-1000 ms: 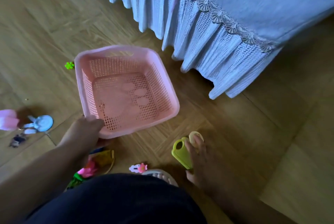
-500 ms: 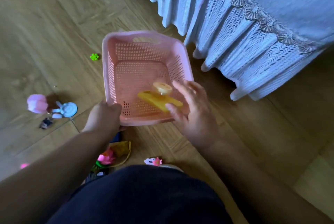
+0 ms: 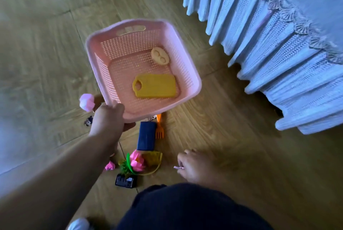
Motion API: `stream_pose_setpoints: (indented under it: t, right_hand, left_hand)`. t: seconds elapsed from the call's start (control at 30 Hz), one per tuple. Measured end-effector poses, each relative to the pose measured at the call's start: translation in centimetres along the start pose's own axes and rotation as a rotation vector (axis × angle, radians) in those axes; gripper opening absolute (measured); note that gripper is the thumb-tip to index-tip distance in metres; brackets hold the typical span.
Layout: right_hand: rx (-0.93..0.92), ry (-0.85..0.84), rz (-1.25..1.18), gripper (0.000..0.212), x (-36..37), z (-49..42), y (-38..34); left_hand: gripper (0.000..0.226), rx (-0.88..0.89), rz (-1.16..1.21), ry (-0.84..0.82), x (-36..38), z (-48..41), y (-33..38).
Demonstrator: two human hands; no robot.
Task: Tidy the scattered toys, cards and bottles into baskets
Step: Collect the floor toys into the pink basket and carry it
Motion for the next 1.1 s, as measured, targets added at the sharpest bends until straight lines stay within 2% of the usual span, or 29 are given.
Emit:
stream_pose_setpoints:
  t: [0.03,0.13,0.23,0.27,0.33,0.37,0.4,0.43,0.47,0.53,0.6,0.7,0.77,0.83,0.9,0.97,1.03,1.1]
  right_hand:
    - [0.014,0.124,-0.118,0.022,-1.9,0.6,0.4]
    - [0.003,0.448,-0.489,0.031,-9.4,3.2,0.5]
    - [-0.243,0.821,-0.503,0.051,-15.9,5.6,-1.7]
    - [-0.294,0.88,-0.494,0.058,-17.2,5.8,-2.0]
    - [-0.31,0.797,-0.394,0.07,-18.3,4.6,-1.6]
    - [-0.262,0.655,-0.256,0.073,-18.0,3.7,-1.5]
    - [-0.205,0.512,-0.081,0.069,-17.0,2.8,-1.3]
    - [-0.181,0.443,0.082,0.061,-16.1,2.4,-1.1]
    - [-0.186,0.431,0.186,0.052,-15.3,2.4,-0.9]
    - [-0.174,0.42,0.223,0.037,-14.2,2.5,-0.4]
    - [-0.127,0.375,0.187,0.023,-13.4,2.2,0.6]
    - [-0.021,0.365,0.216,0.015,-13.5,2.1,2.0]
    - [0.023,0.377,0.259,0.02,-13.7,2.2,2.0]
    - [-0.086,0.471,0.233,0.032,-14.3,3.0,0.0]
    - [-0.34,0.558,0.199,0.024,-14.3,4.1,-3.8]
    - [-0.465,0.409,0.209,0.014,-12.7,3.5,-6.6]
    - [-0.395,0.141,0.21,0.021,-9.5,0.9,-7.7]
    - [-0.307,-0.033,0.212,0.035,-6.4,-1.6,-8.0]
  left_hand:
    - [0.009,0.014,0.029,0.01,-0.4,-0.3,-0.1]
    - [0.03,0.01,-0.034,0.023,-0.3,-0.7,-0.3]
    - [0.033,-0.013,-0.044,-0.048,1.8,-0.7,-0.8]
    - [0.034,-0.014,-0.119,-0.102,2.9,-0.5,-1.0]
    - [0.038,-0.071,-0.294,-0.221,5.3,0.5,-1.3]
    - [0.036,-0.058,-0.399,-0.264,6.4,0.6,-1.5]
    - [0.031,-0.044,-0.45,-0.299,7.3,1.0,-1.6]
    - [0.024,-0.05,-0.368,-0.317,8.1,1.4,-1.7]
    - [0.02,-0.068,-0.287,-0.37,9.0,1.7,-1.8]
    - [0.029,-0.072,-0.205,-0.497,10.6,2.2,-1.7]
    - [0.042,-0.01,-0.445,-0.523,10.1,2.0,-2.2]
    - [0.063,0.084,-0.949,-0.383,7.3,0.5,-3.5]
    - [0.082,0.093,-1.211,-0.47,6.8,0.5,-5.9]
    - [0.096,0.109,-1.402,-0.561,6.5,0.5,-8.6]
    - [0.104,0.128,-1.466,-0.543,5.3,0.0,-10.9]
    - [0.101,0.209,-1.479,-0.45,4.2,-0.2,-11.7]
    - [0.093,0.27,-1.475,-0.388,2.8,-0.2,-12.6]
    - [0.088,0.266,-1.416,-0.354,1.2,-0.3,-13.2]
Point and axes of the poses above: each hand's wrist, its own z-axis away from the middle knuckle, its own x-axis out of the palm, y = z × x, the point moved 8 cm from there along -z, towards the middle knuckle, and after that the axes turned 7 degrees about -y, right-handed, at the moved point
